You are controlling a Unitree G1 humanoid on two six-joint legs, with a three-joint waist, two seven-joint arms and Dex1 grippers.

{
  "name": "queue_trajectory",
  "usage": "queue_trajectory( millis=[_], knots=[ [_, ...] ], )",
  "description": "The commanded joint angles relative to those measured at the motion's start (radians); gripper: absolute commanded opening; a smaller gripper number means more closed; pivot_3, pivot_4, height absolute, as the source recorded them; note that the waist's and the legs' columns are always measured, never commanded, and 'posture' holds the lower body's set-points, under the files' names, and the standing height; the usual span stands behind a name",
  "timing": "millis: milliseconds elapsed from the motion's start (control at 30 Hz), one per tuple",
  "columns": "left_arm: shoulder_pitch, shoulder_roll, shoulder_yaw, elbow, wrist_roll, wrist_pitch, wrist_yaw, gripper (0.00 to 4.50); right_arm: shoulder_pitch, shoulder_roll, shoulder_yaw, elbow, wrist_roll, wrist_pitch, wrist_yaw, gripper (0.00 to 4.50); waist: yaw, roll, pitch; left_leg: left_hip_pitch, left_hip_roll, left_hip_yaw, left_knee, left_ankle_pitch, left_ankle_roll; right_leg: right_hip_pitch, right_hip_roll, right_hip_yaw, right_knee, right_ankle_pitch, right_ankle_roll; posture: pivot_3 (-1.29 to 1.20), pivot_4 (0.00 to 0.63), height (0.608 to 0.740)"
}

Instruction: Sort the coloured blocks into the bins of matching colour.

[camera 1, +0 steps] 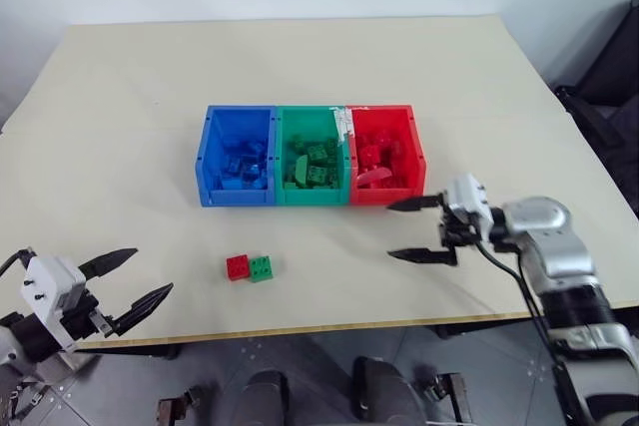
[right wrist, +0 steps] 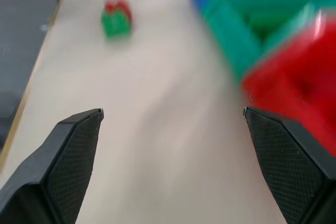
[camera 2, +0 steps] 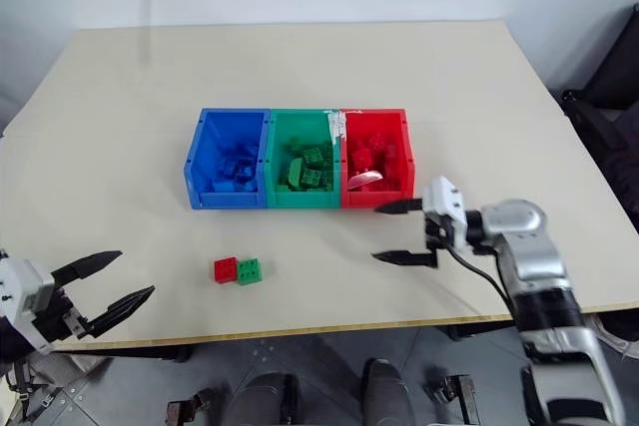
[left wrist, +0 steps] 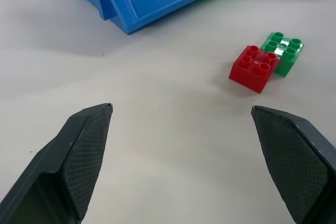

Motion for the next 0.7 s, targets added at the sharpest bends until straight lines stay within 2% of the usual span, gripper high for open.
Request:
queue_trajectory(
  millis=[33,167,333,467,567,700],
  knots=[
    [-0.045,0.069,-0.060,-0.043,0.000,0.058,-0.036,4.50,0.038,-0.022,-0.027,-0.088,0.020,-0.090,0.031,4.46,-0.002,0.000,0.000,0.000,0.000,0.000,0.000,0.000,0.000,0.000,0.000,0.000,0.000,0.000,0.000,0.00,0.150,0.740],
    [-0.214,0.162,-0.231,-0.125,-0.001,0.189,-0.032,4.50,0.088,-0.016,-0.043,-0.160,0.064,-0.050,-0.008,4.46,0.000,0.000,0.000,0.001,0.000,0.000,0.001,0.000,-0.001,0.001,0.000,0.001,0.001,0.000,0.000,0.00,0.150,0.740],
    [-0.521,0.224,-0.538,-0.209,0.046,0.447,0.007,4.50,0.133,-0.017,-0.051,-0.280,0.124,0.037,-0.048,4.46,0.021,0.000,0.000,0.001,-0.001,-0.001,0.002,0.000,-0.001,0.002,-0.001,0.001,0.002,0.000,0.000,0.00,0.150,0.740],
    [-0.669,0.203,-0.738,-0.212,0.083,0.586,-0.002,4.50,0.175,-0.011,-0.046,-0.372,0.137,0.085,-0.101,4.46,0.022,0.000,0.000,0.001,0.000,0.000,0.002,0.000,-0.001,0.001,0.001,0.001,0.002,0.000,0.000,0.00,0.150,0.740],
    [-0.726,0.207,-0.865,-0.173,0.179,0.595,-0.010,4.50,0.200,-0.011,-0.046,-0.410,0.133,0.096,-0.132,4.46,0.026,0.000,0.000,0.001,0.000,0.000,0.003,0.000,-0.001,0.001,0.001,0.001,0.002,0.000,0.000,0.00,0.150,0.740],
    [-0.779,0.184,-0.926,-0.127,0.252,0.597,0.006,4.50,0.231,-0.016,-0.062,-0.452,0.136,0.107,-0.174,4.46,0.029,0.000,0.000,0.001,-0.001,-0.001,0.005,0.000,-0.001,0.002,0.001,0.001,0.002,0.000,0.000,0.00,0.150,0.740]
  ],
)
